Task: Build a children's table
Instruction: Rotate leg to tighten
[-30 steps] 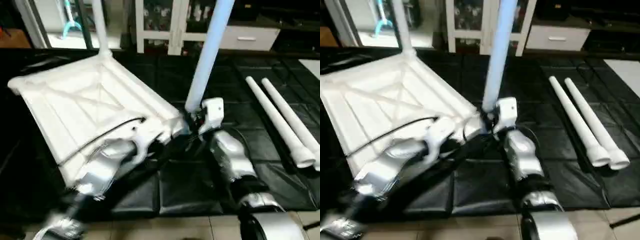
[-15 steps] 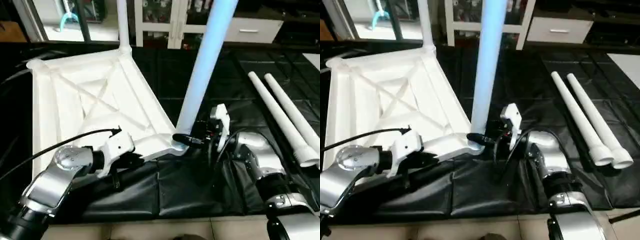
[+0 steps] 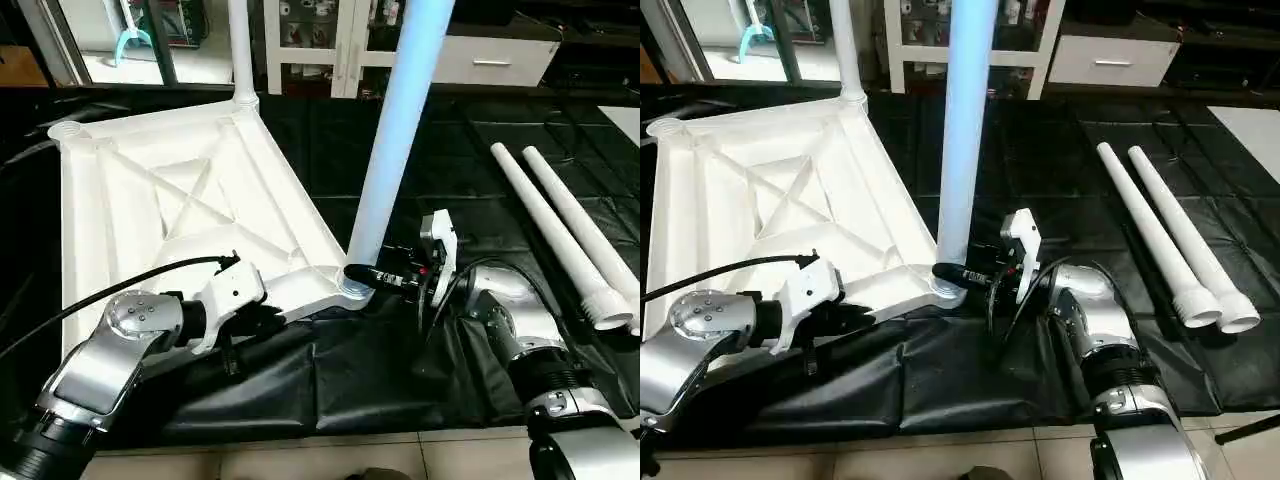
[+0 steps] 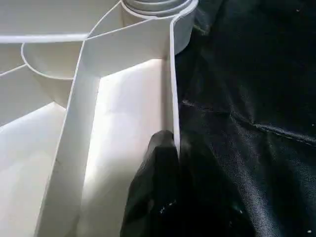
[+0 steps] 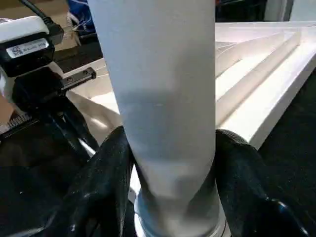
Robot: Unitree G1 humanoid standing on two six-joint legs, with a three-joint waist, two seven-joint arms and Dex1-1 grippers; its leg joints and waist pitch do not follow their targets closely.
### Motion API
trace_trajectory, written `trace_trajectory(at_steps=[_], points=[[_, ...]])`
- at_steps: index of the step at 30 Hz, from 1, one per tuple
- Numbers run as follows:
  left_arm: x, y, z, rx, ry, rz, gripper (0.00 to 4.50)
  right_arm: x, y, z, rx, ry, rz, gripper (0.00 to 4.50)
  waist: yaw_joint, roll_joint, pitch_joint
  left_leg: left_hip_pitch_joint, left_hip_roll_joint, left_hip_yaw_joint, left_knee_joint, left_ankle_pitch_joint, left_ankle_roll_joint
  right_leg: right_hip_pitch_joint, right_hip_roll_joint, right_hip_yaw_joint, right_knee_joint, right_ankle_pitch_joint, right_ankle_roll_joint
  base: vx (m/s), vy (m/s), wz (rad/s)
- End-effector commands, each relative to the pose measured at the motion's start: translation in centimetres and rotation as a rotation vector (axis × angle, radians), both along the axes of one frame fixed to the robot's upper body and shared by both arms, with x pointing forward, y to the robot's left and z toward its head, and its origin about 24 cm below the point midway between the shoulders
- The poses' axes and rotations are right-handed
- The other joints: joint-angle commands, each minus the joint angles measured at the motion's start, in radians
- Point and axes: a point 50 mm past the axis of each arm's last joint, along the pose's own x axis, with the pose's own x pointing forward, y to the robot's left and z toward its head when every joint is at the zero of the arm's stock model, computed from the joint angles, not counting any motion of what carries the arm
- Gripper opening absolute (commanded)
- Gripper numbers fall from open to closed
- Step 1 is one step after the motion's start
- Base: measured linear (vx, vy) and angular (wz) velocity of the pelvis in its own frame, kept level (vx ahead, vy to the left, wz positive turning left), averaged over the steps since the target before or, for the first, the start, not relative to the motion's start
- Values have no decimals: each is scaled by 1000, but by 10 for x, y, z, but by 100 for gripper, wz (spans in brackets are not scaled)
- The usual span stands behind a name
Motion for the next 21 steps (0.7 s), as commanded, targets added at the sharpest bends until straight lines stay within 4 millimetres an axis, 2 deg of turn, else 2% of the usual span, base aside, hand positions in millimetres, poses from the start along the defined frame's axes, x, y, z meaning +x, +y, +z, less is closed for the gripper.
trace_trajectory(at_steps=[1,2,3,4,5,6,7,11,12,13,15,17,19,21], points=[[-4,-3,-20,32,89,37,0,4,-5,-22,-83,64,-221,205,1,5,-43,0,9,12,-51,-51,114,50,-60,44,-68,84,-296,0,0,0],[0,-6,-20,28,73,60,0,6,-6,-26,-94,72,-311,203,0,5,-41,0,9,12,-52,-58,104,48,-60,44,-70,68,-295,0,0,0],[0,-7,-20,28,72,62,0,6,-6,-26,-95,73,-318,202,-1,5,-40,2,8,13,-53,-67,93,47,-60,45,-73,47,-292,0,0,0],[7,-13,-21,27,51,122,0,10,-7,-33,-117,94,-472,200,-4,4,-39,4,9,12,-56,-93,59,47,-62,47,-77,-7,-280,0,0,0],[10,-15,-22,29,46,147,0,10,-7,-36,-125,104,-516,199,-4,4,-38,5,8,12,-56,-106,51,45,-61,47,-80,-28,-275,0,0,0],[12,-17,-22,31,43,161,0,11,-7,-38,-128,114,-539,199,-5,2,-39,3,6,11,-56,-113,40,49,-61,48,-80,-49,-265,0,0,0],[16,-22,-23,26,40,198,0,11,-5,-42,-141,127,-604,197,-5,6,-38,4,6,12,-56,-124,37,45,-59,49,-83,-60,-256,0,0,0],[32,-50,-26,-2,39,331,0,12,9,-56,-162,219,-858,195,0,6,-39,4,3,12,-57,-129,22,44,-58,50,-86,-65,-237,0,0,0],[35,-58,-26,-11,36,356,0,12,15,-58,-158,239,-896,194,-1,5,-40,3,4,12,-57,-123,20,45,-58,50,-85,-57,-236,0,0,0],[41,-76,-24,-39,42,396,0,11,30,-60,-143,267,-947,194,1,7,-42,6,0,11,-57,-128,9,44,-56,49,-86,-55,-224,0,0,0],[43,-90,-22,-69,52,398,0,11,45,-59,-126,271,-928,194,6,5,-45,9,-2,13,-55,-153,11,42,-57,49,-88,-64,-214,0,0,0],[40,-98,-19,-83,37,339,0,10,64,-54,-65,270,-823,194,6,4,-48,-1,-2,8,-56,-137,35,50,-59,45,-86,-29,-200,0,0,0],[38,-97,-19,-80,35,321,0,10,67,-51,-61,243,-773,194,5,6,-49,-3,0,7,-56,-128,46,51,-59,43,-84,-4,-198,0,0,0],[31,-82,-21,-62,23,259,0,9,66,-36,34,156,-598,194,4,4,-51,-8,0,5,-56,-123,61,56,-60,42,-82,22,-201,0,0,0]])
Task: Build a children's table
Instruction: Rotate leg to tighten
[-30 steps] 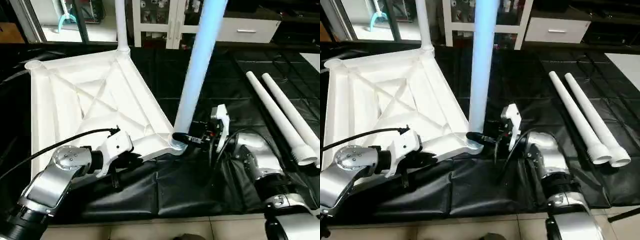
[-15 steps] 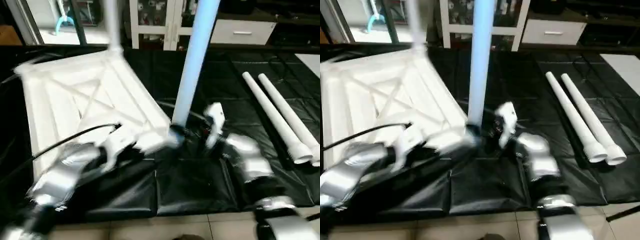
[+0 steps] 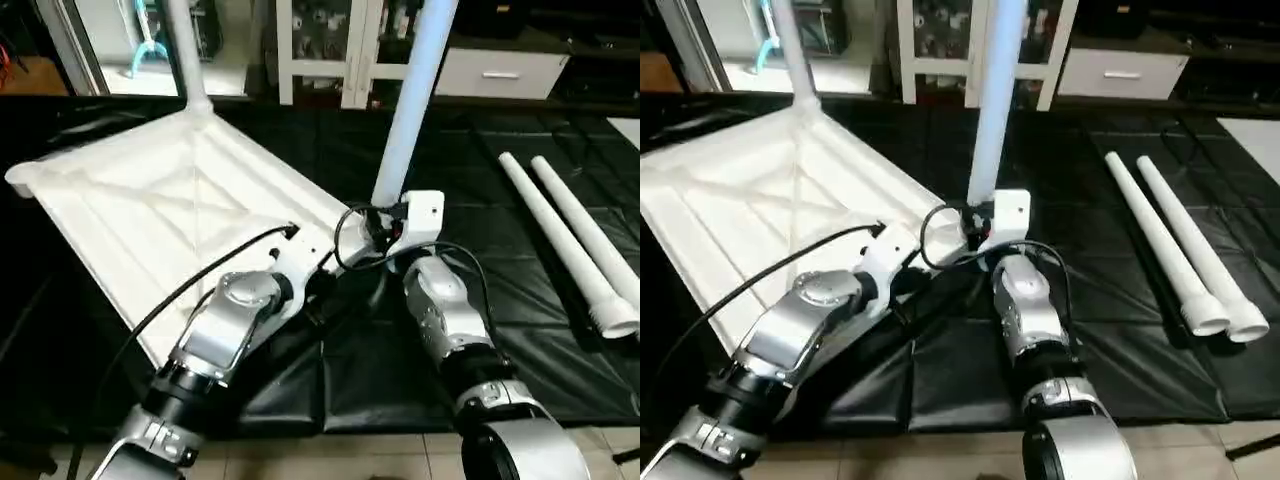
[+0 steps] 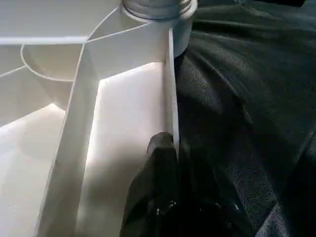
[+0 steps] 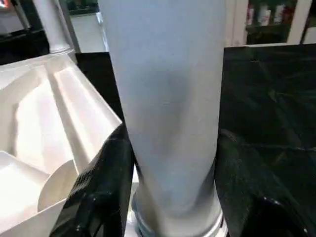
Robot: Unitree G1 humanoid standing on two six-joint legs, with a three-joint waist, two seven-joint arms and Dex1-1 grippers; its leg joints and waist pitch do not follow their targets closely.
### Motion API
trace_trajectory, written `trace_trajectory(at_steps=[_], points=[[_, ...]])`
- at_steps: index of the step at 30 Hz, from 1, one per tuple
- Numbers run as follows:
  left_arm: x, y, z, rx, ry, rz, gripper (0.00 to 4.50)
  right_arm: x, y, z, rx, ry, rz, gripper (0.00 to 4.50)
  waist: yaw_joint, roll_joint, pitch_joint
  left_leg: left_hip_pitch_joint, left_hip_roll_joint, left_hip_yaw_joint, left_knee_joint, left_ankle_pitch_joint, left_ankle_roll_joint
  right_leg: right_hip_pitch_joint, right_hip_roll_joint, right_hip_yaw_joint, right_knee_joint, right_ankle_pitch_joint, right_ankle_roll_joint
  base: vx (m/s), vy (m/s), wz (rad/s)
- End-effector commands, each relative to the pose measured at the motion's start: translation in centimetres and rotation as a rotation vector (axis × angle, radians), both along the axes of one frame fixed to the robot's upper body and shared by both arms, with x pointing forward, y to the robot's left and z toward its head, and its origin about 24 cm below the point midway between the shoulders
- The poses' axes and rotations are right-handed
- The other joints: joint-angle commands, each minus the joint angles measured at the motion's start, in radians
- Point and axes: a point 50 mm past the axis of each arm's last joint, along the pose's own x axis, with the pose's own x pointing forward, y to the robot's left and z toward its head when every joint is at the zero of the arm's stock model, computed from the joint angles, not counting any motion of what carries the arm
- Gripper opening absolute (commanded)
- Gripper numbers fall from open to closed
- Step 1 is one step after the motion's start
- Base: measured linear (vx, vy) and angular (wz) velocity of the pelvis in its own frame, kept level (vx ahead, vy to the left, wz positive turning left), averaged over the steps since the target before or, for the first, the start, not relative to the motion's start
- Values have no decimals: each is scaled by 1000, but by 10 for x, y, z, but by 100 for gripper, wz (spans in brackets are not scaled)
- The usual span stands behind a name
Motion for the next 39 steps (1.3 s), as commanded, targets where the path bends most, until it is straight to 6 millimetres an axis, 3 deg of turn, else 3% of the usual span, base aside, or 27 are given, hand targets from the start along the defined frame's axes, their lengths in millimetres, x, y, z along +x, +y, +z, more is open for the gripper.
trace_trajectory(at_steps=[1,2,4,5,7,9,10,12,15,18,21,27,30,33,36,37,39], points=[[-13,4,-14,-13,37,-79,0,-21,20,-24,48,60,259,194,-2,1,-35,-13,8,5,-57,-126,78,45,-56,44,-78,22,-209,0,0,0],[-16,11,-15,-6,40,-102,0,-20,14,-22,28,38,279,229,-4,0,-36,-14,8,5,-57,-123,81,45,-57,44,-78,23,-213,0,0,0],[-32,36,-18,24,56,-197,0,-17,-14,-10,-18,-26,364,250,-5,-1,-36,-13,9,3,-57,-118,89,47,-55,41,-78,18,-222,0,0,0],[-38,44,-18,29,67,-230,0,-16,-24,-6,-24,-44,398,269,-14,0,-35,-17,10,3,-58,-138,98,45,-56,41,-80,-8,-232,0,0,0],[-45,57,-17,34,82,-260,0,-15,-40,4,-34,-79,458,284,-16,4,-34,-9,14,5,-60,-158,95,38,-56,42,-83,-47,-247,0,0,0],[-51,68,-14,31,98,-277,0,-14,-54,15,-50,-101,521,298,-16,5,-36,-10,15,5,-59,-141,96,40,-55,42,-78,-28,-255,0,0,0],[-53,72,-13,31,105,-284,0,-14,-60,19,-56,-111,550,309,-14,5,-43,-9,15,7,-52,-65,114,43,-52,42,-65,86,-275,0,0,0],[-55,78,-12,38,112,-302,0,-14,-69,28,-42,-129,600,309,-10,6,-46,-8,12,9,-46,-3,144,44,-49,42,-54,202,-302,0,0,0],[-55,80,-11,46,111,-312,0,-14,-72,32,-40,-140,648,309,0,3,-49,-7,12,12,-38,57,188,43,-51,42,-44,295,-324,0,0,0],[-54,79,-11,45,105,-321,0,-16,-69,31,-21,-140,696,309,2,1,-50,-7,13,12,-35,66,201,44,-52,40,-41,297,-331,0,0,0],[-53,74,-10,37,99,-326,0,-19,-62,26,8,-117,726,275,3,0,-48,-8,14,11,-34,70,206,43,-55,39,-41,273,-334,0,0,0],[-53,75,-9,34,99,-327,0,-22,-57,21,16,-105,737,225,3,2,-47,-6,14,10,-34,47,184,43,-56,40,-43,227,-329,0,0,0],[-53,77,-10,44,101,-317,0,-20,-58,14,-19,-78,678,214,3,2,-46,-8,13,10,-33,59,188,44,-56,40,-41,247,-329,0,0,0],[-48,75,-13,61,92,-277,0,-18,-56,3,-73,-32,558,210,2,2,-43,-8,14,11,-34,37,178,41,-57,39,-44,210,-325,0,0,0],[-41,64,-15,61,68,-233,0,-14,-52,-10,-113,21,384,205,-1,3,-34,-5,14,12,-41,-23,129,38,-58,41,-55,101,-312,0,0,0],[-36,57,-16,53,62,-196,0,-13,-50,-16,-134,45,303,201,-3,1,-28,-3,13,13,-46,-90,80,36,-59,45,-64,3,-293,0,0,0],[-33,54,-17,51,61,-171,0,-12,-48,-19,-135,66,260,199,-3,1,-26,-1,11,12,-48,-145,48,34,-58,48,-72,-80,-269,0,0,0]])
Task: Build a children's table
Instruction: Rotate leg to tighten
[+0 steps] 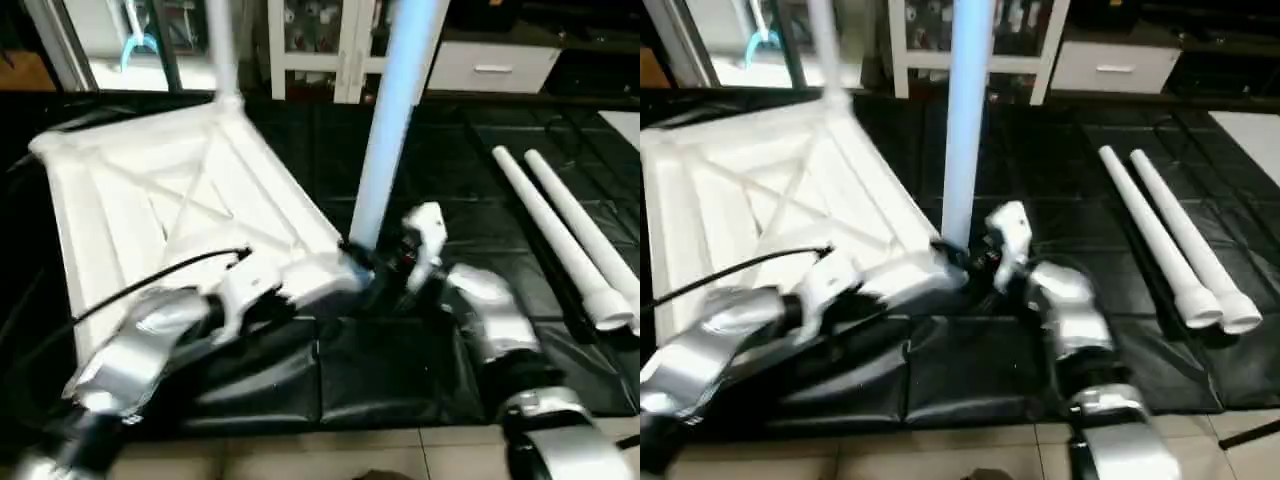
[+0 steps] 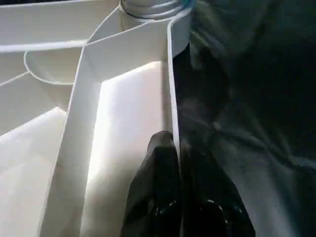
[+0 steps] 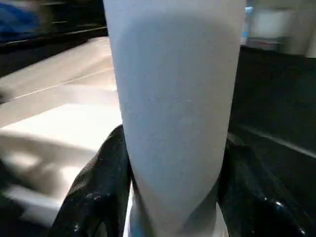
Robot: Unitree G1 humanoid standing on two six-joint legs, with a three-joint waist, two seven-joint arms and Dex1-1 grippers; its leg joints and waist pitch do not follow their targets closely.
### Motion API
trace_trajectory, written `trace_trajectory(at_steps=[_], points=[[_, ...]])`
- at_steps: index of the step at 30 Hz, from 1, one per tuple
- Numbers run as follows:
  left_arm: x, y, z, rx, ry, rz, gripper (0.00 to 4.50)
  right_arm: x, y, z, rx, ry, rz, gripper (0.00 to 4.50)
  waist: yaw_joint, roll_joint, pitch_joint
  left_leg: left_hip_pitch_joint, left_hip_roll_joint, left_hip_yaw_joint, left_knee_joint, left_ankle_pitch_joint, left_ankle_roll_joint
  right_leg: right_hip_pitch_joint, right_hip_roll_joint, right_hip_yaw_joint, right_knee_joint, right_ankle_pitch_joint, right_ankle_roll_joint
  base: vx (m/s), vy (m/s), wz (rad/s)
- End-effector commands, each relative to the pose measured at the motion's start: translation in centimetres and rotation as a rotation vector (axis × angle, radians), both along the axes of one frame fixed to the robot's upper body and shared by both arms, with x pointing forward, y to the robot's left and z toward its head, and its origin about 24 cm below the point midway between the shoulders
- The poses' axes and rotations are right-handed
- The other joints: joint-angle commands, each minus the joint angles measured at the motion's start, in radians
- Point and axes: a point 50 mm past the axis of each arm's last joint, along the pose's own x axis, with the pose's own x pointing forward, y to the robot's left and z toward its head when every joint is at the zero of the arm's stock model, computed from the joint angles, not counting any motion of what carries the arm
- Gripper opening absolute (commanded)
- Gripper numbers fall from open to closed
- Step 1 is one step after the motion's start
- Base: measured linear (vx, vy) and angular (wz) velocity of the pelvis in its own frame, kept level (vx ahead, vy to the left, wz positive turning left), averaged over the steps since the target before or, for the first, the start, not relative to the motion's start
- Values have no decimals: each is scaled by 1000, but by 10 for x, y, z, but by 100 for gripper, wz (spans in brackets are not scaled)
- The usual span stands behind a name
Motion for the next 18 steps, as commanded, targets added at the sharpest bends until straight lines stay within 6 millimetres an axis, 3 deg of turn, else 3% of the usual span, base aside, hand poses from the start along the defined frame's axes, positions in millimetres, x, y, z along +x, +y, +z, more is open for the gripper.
trace_trajectory(at_steps=[1,4,6,8,9,10,11,12,13,14,15,18], points=[[-2,-11,-23,9,84,70,0,1,-21,-29,-91,152,-302,198,0,3,-32,3,7,8,-71,-165,26,38,-56,45,-95,-129,-252,0,0,0],[11,-31,-26,-2,86,197,0,0,-6,-42,-54,251,-462,195,-2,0,-33,7,4,6,-72,-206,-9,33,-55,48,-103,-217,-199,0,0,0],[15,-37,-26,-9,86,225,0,-1,-2,-45,-41,279,-495,195,0,1,-33,5,2,4,-73,-207,-7,32,-53,47,-104,-210,-186,0,0,0],[24,-62,-22,-48,80,279,0,-6,26,-54,-40,331,-513,195,-2,2,-32,2,1,5,-74,-211,0,28,-52,47,-106,-194,-177,0,0,0],[27,-71,-20,-59,81,282,0,-8,37,-54,-31,338,-495,195,3,2,-32,18,3,8,-74,-241,0,17,-51,47,-113,-210,-175,0,0,0],[27,-75,-18,-63,79,268,0,-9,44,-53,-14,338,-471,195,2,-1,-33,14,0,7,-74,-242,3,22,-50,48,-110,-195,-176,0,0,0],[27,-75,-18,-65,76,257,0,-8,45,-51,-3,334,-457,195,4,0,-35,11,0,5,-75,-234,6,27,-51,47,-108,-183,-174,0,0,0],[26,-74,-17,-68,73,245,0,-8,46,-49,12,326,-441,195,1,-1,-35,-1,0,0,-80,-225,14,33,-50,45,-106,-171,-166,0,0,0],[24,-66,-17,-58,66,215,0,-5,46,-42,42,285,-384,195,1,4,-38,0,1,-2,-79,-217,19,34,-53,44,-106,-159,-163,0,0,0],[21,-59,-18,-54,58,184,0,-3,44,-35,58,229,-317,195,-2,2,-40,-4,1,-2,-78,-205,24,37,-53,45,-104,-136,-165,0,0,0],[21,-59,-18,-54,57,182,0,-3,44,-34,59,227,-314,195,-3,2,-41,-6,1,-3,-78,-189,29,40,-53,45,-102,-111,-169,0,0,0],[7,-30,-20,-32,67,81,0,-2,27,-14,89,91,-98,195,-7,0,-42,-14,3,-2,-76,-151,70,49,-54,45,-96,-18,-204,0,0,0]])
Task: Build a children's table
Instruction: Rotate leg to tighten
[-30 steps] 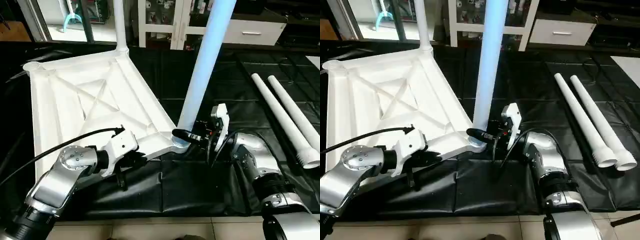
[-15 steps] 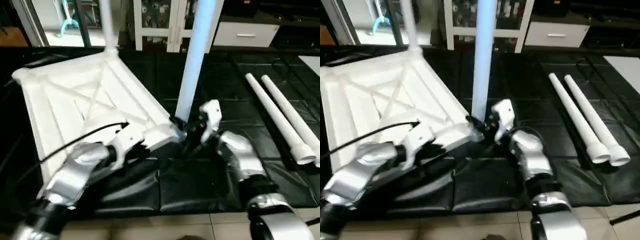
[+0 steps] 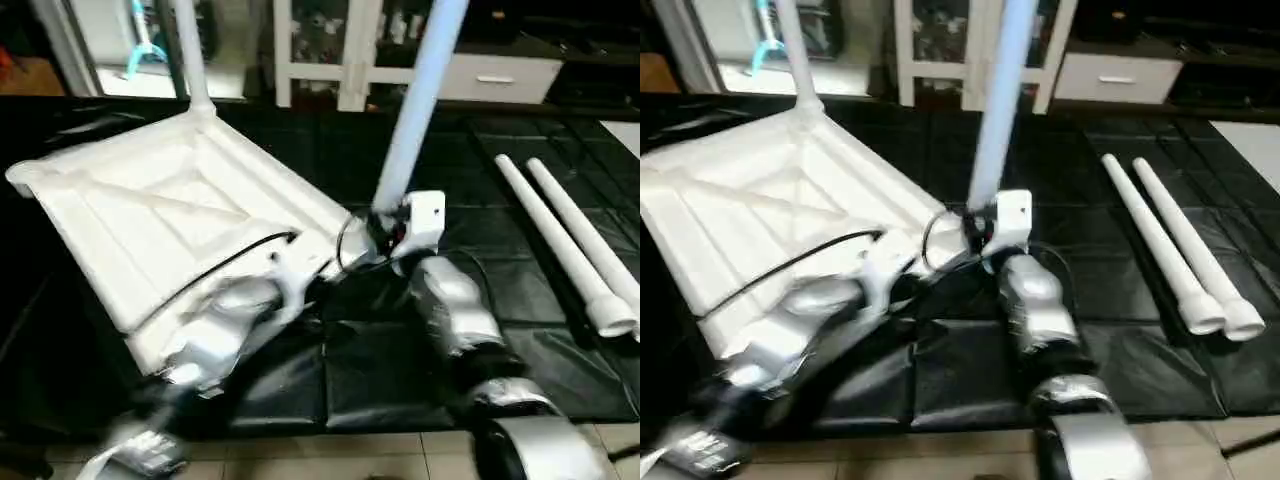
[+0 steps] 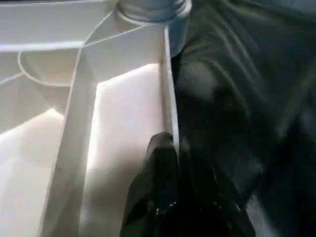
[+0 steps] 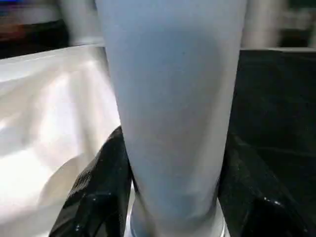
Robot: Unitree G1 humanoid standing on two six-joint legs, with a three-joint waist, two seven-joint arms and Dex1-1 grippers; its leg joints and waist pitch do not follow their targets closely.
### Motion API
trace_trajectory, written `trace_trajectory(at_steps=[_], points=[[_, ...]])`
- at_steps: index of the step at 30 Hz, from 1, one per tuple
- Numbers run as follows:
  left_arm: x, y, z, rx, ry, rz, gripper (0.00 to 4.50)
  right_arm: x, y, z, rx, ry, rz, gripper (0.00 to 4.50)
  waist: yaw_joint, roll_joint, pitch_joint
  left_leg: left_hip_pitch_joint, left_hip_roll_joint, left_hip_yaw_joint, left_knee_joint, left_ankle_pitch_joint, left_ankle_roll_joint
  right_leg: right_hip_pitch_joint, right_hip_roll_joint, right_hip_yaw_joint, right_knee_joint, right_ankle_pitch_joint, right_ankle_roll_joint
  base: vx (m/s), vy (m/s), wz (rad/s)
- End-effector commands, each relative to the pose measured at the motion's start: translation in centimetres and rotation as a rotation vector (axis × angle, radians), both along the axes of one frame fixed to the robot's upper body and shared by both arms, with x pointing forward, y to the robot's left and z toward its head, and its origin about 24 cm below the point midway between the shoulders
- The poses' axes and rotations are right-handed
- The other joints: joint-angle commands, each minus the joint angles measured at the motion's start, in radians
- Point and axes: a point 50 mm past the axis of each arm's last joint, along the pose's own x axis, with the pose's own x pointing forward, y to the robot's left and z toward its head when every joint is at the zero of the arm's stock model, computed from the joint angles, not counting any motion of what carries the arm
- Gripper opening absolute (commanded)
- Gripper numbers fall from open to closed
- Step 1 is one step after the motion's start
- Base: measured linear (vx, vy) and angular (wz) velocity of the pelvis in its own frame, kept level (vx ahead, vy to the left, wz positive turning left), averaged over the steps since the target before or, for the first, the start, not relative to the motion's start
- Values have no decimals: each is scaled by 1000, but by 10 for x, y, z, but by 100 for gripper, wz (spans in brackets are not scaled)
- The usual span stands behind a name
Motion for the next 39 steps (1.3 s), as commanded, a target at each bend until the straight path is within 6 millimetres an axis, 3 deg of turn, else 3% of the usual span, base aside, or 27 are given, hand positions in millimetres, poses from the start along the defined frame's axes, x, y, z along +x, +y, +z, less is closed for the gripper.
trace_trajectory(at_steps=[1,3,4,5,7,11,15,21,27,33,38,39], points=[[-15,18,-16,1,50,-76,0,-12,7,-5,40,11,253,251,-4,3,-34,-13,12,1,-70,-150,82,35,-53,37,-80,-18,-223,0,0,0],[-22,33,-17,19,62,-116,0,-12,-7,2,57,-1,326,251,-6,5,-32,-12,14,1,-70,-151,91,36,-54,37,-80,-30,-238,0,0,0],[-28,45,-16,26,66,-142,0,-14,-18,9,64,-24,395,267,-8,8,-29,-7,17,4,-71,-149,93,28,-54,38,-82,-34,-253,0,0,0],[-31,52,-15,29,69,-153,0,-15,-25,13,61,-38,438,285,-7,7,-30,-6,18,4,-70,-143,94,30,-55,38,-80,-27,-260,0,0,0],[-36,65,-13,31,82,-160,0,-17,-37,21,45,-71,508,294,-5,9,-37,-9,17,6,-62,-73,122,36,-52,39,-65,79,-281,0,0,0],[-38,77,-10,42,94,-158,0,-18,-49,26,22,-72,562,315,2,9,-41,-8,16,13,-54,24,174,33,-50,37,-51,223,-316,0,0,0],[-39,78,-8,40,90,-172,0,-20,-50,28,24,-86,622,315,4,4,-40,-10,16,13,-52,27,189,36,-52,37,-50,221,-321,0,0,0],[-39,73,-7,28,85,-188,0,-23,-43,24,60,-57,665,264,3,6,-38,-6,19,15,-53,3,169,33,-53,36,-54,148,-321,0,0,0],[-39,73,-7,28,92,-200,0,-28,-38,15,49,-26,686,206,3,5,-42,-6,17,14,-49,41,177,35,-50,36,-47,214,-326,0,0,0],[-39,69,-8,28,97,-208,0,-29,-34,6,29,2,658,196,4,8,-44,-5,18,14,-48,50,181,36,-51,35,-45,227,-330,0,0,0],[-35,60,-9,27,86,-194,0,-23,-34,-2,-29,29,514,193,1,5,-37,-5,18,15,-53,-38,133,32,-53,37,-57,84,-317,0,0,0],[-30,52,-10,23,76,-166,0,-19,-35,-8,-51,53,390,193,0,4,-35,-5,20,15,-55,-66,111,31,-55,39,-60,33,-308,0,0,0]])
